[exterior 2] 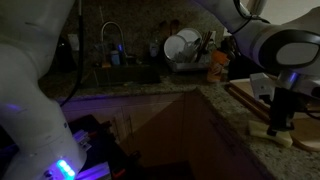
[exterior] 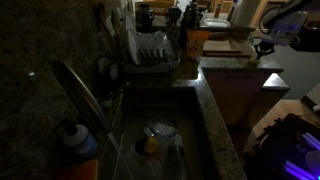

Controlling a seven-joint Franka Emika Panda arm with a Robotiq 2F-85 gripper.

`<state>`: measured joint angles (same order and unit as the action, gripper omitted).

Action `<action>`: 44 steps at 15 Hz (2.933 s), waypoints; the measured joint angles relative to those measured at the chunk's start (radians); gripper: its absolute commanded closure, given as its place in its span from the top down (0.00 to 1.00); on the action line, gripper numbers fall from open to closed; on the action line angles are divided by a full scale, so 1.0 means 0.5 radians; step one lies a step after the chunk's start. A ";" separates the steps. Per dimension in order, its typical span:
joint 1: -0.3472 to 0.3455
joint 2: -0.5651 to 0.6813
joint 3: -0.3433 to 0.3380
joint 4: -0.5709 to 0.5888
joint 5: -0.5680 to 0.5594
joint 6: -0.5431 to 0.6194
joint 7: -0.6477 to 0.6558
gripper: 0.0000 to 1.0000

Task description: Place the yellow sponge on the chopping board and wipe the chopping board

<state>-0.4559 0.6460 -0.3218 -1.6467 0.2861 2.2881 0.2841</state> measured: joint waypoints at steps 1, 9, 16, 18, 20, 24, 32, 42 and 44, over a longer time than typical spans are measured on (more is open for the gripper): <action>-0.005 0.000 0.000 0.000 0.000 -0.008 0.000 0.00; -0.010 0.001 0.000 0.000 0.000 -0.015 0.018 0.00; -0.010 -0.004 0.002 0.000 0.013 -0.012 0.022 0.00; -0.001 -0.058 0.013 -0.010 0.034 -0.010 0.017 0.00; 0.026 -0.195 0.031 -0.047 0.046 0.005 0.010 0.00; 0.074 -0.538 0.060 -0.131 0.098 0.004 0.004 0.00; 0.058 -0.731 0.069 -0.153 0.646 0.022 -0.214 0.00; 0.076 -0.515 0.125 0.018 0.827 0.124 -0.254 0.00; 0.067 -0.451 0.125 0.079 0.827 0.145 -0.220 0.00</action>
<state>-0.4224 0.4205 -0.2593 -1.6073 0.6996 2.3605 0.1741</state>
